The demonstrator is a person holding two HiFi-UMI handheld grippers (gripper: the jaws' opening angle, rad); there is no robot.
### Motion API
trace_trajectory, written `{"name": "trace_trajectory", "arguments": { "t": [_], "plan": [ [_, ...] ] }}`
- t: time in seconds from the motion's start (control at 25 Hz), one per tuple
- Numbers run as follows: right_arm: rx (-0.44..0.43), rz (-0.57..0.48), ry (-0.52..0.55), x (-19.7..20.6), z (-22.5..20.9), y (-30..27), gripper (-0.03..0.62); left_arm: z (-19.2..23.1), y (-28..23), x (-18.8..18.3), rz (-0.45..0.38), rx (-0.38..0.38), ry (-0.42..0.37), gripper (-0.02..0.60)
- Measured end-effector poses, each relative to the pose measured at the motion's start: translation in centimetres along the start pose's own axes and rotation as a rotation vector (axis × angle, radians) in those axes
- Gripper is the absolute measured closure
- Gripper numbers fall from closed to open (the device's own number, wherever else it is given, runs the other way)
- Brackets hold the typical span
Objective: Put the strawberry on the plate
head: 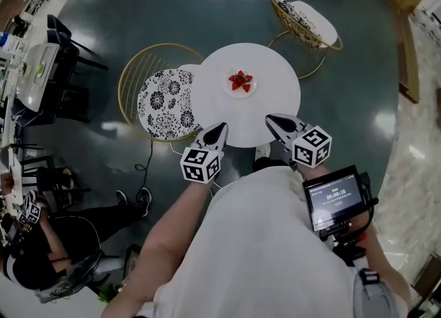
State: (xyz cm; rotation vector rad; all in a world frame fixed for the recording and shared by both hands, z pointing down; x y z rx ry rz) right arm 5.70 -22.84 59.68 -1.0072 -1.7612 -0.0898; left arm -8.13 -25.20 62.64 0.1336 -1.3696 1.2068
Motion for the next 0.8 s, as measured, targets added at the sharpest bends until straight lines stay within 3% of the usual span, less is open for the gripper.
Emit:
{"name": "trace_trajectory", "arguments": {
  "t": [0.28,0.8],
  "plan": [
    [-0.004,-0.005,0.007,1.1,0.3,-0.2,0.588,0.0,-0.1,1.4,-0.013,0.003,0.027,0.574],
    [-0.020,0.011,0.008,2.3,2.8,0.9,0.588,-1.8,1.6,2.7,0.016,0.012,0.006,0.574]
  ]
}}
Point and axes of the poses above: the fingertips, and each gripper's own axes: y backward along the fingers, z to its left, x out of its underside, the point moved 1 cm from there along y, backward along the fingers, and after that the axes turned 8 degrees about z, right-handed, at the moved point
